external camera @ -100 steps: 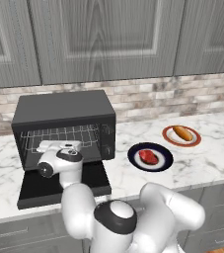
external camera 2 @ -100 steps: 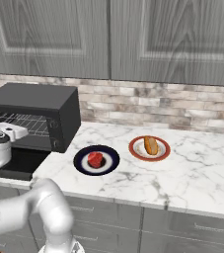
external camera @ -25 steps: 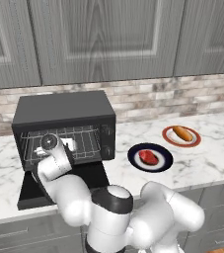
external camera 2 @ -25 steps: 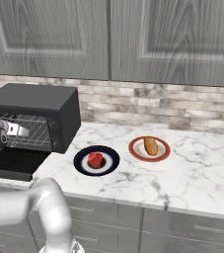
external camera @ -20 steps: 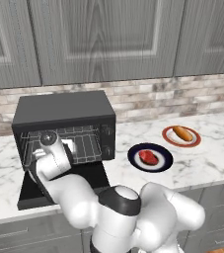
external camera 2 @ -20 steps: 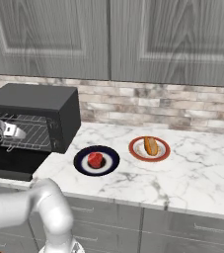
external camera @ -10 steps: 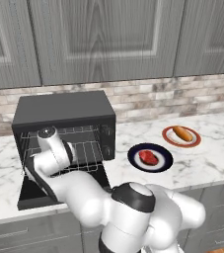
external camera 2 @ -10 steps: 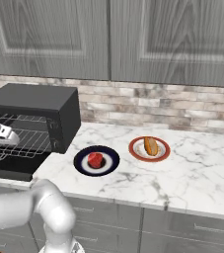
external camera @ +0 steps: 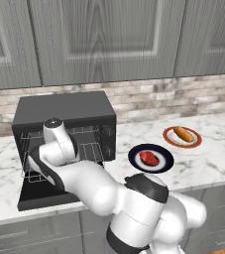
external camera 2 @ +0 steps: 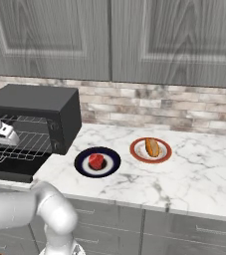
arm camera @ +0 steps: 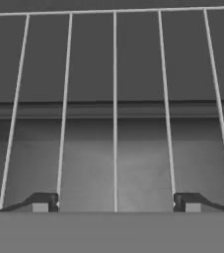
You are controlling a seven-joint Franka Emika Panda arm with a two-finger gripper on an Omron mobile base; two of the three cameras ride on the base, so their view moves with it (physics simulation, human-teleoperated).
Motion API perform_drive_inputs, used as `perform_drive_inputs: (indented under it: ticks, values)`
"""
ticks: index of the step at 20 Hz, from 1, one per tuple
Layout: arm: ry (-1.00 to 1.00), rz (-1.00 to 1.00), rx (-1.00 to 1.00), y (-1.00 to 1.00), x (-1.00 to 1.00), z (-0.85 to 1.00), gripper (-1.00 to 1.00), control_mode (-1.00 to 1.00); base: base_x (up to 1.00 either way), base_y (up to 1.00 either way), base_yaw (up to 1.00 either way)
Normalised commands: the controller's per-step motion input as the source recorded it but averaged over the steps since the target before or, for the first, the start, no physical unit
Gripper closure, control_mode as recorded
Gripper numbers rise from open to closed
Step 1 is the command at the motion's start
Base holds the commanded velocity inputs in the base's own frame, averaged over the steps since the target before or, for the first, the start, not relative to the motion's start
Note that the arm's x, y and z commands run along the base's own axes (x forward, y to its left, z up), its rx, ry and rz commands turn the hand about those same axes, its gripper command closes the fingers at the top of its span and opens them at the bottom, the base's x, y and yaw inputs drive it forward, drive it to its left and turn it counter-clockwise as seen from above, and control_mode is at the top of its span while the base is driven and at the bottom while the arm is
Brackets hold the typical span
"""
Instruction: Open the toaster oven door. Place the hotdog bun on the top rack in the toaster oven and place the steak on the bottom rack.
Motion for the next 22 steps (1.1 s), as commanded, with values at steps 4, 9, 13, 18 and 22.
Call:
perform_drive_inputs:
  ticks: [4,9,13,18,22]
  values:
    - [-0.04,0.00,0.06,-0.20,-0.45,0.59,-1.00,-1.00,0.00,0.00,0.00]
    - [0.03,-0.02,0.00,-0.47,-0.44,0.12,-1.00,-1.00,0.00,0.00,0.00]
    - [0.18,-0.04,0.00,-0.65,-0.21,0.00,-1.00,-1.00,0.00,0.00,0.00]
    - [0.14,-0.01,0.00,-0.65,-0.17,0.12,-1.00,-1.00,0.00,0.00,0.00]
    - [0.18,-0.08,0.00,-0.70,-0.13,0.22,-1.00,-1.00,0.00,0.00,0.00]
